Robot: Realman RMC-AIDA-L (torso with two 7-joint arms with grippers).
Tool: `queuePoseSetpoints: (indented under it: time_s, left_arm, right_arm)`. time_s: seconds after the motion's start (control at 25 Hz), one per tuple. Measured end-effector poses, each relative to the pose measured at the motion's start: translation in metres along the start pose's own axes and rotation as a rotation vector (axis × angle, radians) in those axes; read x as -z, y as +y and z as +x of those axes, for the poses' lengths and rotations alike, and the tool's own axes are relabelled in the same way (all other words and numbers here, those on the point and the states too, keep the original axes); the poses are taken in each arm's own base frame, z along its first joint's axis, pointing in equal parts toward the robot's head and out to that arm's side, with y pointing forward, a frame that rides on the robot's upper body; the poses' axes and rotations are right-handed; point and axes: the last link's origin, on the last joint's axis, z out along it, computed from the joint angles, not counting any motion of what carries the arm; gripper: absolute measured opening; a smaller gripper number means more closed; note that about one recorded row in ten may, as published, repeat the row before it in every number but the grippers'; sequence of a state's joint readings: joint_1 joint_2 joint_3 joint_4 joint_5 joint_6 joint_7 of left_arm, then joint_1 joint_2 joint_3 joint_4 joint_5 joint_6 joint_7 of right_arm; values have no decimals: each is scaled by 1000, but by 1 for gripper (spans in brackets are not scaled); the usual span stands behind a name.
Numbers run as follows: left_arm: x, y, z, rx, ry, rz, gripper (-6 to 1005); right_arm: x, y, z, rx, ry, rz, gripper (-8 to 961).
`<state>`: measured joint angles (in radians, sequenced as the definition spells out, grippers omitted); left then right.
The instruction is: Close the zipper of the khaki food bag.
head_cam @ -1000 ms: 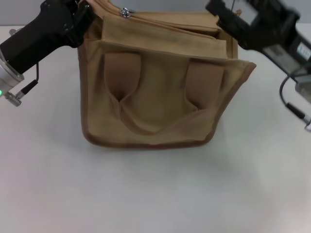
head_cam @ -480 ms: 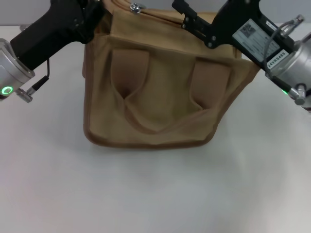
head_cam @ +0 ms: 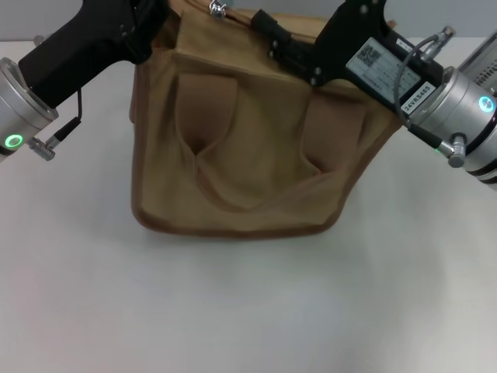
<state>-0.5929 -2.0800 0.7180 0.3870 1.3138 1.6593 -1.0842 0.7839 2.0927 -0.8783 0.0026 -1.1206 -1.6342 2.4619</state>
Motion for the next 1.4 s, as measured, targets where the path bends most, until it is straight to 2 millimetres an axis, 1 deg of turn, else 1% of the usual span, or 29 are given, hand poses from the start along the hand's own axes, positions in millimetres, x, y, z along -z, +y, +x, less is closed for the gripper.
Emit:
queuePoseSetpoints:
  time_s: [0.2, 0.6, 0.92, 1.36, 1.4]
  left_arm:
    - [-5, 0, 0, 4, 2, -10, 28]
    - [-11, 0, -3, 2, 2, -10, 27]
    - [-10, -2, -7, 7, -10, 14, 26]
    - [-10, 0, -8, 14, -7, 9, 25]
    - [-10, 0, -8, 14, -7, 9, 25]
  right_arm:
    - [-7, -4, -5, 10, -11, 50, 758]
    - [-22, 1, -6, 67, 22, 64, 757]
    - [-24, 5, -5, 114, 50, 59, 757]
    - [-25, 4, -5, 136, 59, 73, 758]
    - [-24, 4, -5, 138, 55, 73, 745]
